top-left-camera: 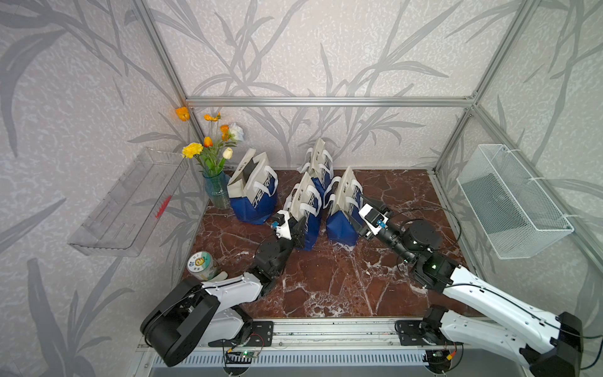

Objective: Open the takeout bag
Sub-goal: Pick up the takeout bag at the center of the board.

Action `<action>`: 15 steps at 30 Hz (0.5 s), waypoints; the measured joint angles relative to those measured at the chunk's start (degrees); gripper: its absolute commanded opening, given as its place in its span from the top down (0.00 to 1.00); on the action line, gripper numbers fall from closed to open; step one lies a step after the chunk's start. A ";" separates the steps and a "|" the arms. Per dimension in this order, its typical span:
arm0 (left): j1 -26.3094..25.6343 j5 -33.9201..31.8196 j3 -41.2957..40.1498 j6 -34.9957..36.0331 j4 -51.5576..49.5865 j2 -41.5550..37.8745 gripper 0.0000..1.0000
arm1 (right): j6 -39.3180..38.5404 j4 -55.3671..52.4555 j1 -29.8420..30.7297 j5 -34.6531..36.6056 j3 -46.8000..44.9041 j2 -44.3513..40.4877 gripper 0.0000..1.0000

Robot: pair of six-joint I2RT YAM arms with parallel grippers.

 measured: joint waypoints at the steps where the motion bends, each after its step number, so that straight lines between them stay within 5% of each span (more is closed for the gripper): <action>1: 0.00 0.07 0.00 -0.11 0.63 0.83 0.57 | -0.22 -0.02 0.09 0.00 0.00 0.09 0.36; 9: 0.00 0.04 0.02 -1.38 6.60 5.62 0.50 | -2.58 -1.60 0.48 -0.07 1.55 1.20 0.36; 15: 0.00 0.20 0.04 -2.45 9.33 7.74 0.63 | -4.87 -2.43 0.92 -0.39 4.74 2.56 0.36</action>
